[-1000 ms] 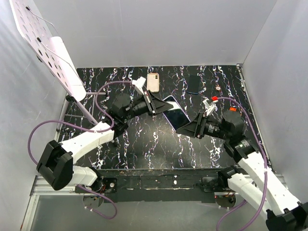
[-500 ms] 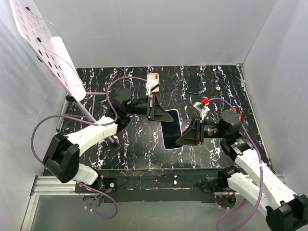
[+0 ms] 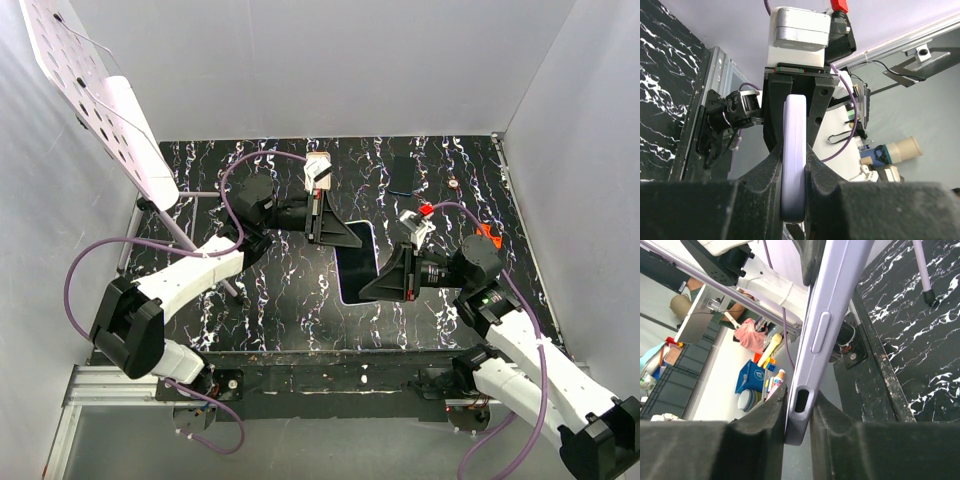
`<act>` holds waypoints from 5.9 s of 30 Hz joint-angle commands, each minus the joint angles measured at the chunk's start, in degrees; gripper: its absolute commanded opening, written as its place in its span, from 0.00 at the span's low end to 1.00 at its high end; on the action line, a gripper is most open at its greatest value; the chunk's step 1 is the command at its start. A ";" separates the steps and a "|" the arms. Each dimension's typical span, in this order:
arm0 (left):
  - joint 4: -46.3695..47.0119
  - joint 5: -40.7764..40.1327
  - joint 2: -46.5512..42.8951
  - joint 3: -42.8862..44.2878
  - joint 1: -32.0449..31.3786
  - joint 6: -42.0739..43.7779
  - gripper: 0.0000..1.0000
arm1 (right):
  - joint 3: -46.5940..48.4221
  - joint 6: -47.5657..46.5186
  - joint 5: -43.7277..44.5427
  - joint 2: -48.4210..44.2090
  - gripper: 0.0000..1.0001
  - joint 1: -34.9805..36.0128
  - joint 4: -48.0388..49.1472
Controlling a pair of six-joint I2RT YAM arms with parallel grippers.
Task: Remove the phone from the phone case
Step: Adjust the phone, then remove the phone case from the phone.
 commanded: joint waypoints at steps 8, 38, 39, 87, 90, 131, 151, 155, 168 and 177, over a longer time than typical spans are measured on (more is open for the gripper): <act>4.16 -4.32 -2.01 -1.23 -0.07 -5.97 0.32 | -2.41 3.46 13.46 -1.34 0.01 1.16 8.45; -3.92 0.85 -1.14 7.37 -2.27 1.15 0.00 | 5.41 -12.44 3.20 -4.24 0.32 1.07 -12.37; -3.66 1.55 -0.79 7.64 -2.27 0.79 0.00 | 5.06 -12.44 2.14 -4.33 0.32 1.07 -11.32; 20.52 5.52 2.20 3.51 -4.91 -23.12 0.00 | 25.35 -41.88 12.13 5.15 0.01 11.44 -28.45; 20.60 4.73 2.29 3.33 -5.26 -23.12 0.00 | 26.15 -42.41 20.03 5.33 0.01 13.72 -28.71; -6.81 -34.02 -13.52 -2.29 -6.23 4.55 0.00 | 25.28 -16.94 41.80 -4.07 0.29 19.00 -44.29; -4.80 -40.54 -16.26 -4.23 -6.23 2.99 0.00 | 21.75 -9.36 34.12 -3.54 0.36 17.77 -28.36; -3.04 -40.27 -15.90 -4.58 -6.23 1.85 0.00 | 22.02 -9.10 37.72 -3.19 0.36 16.99 -29.94; -2.16 -39.75 -16.08 -5.20 -6.23 1.58 0.00 | 21.49 -9.28 42.29 -4.77 0.37 16.37 -33.46; -1.46 -39.31 -16.26 -5.46 -6.05 1.23 0.00 | 21.58 -9.63 42.12 -3.28 0.37 16.28 -32.32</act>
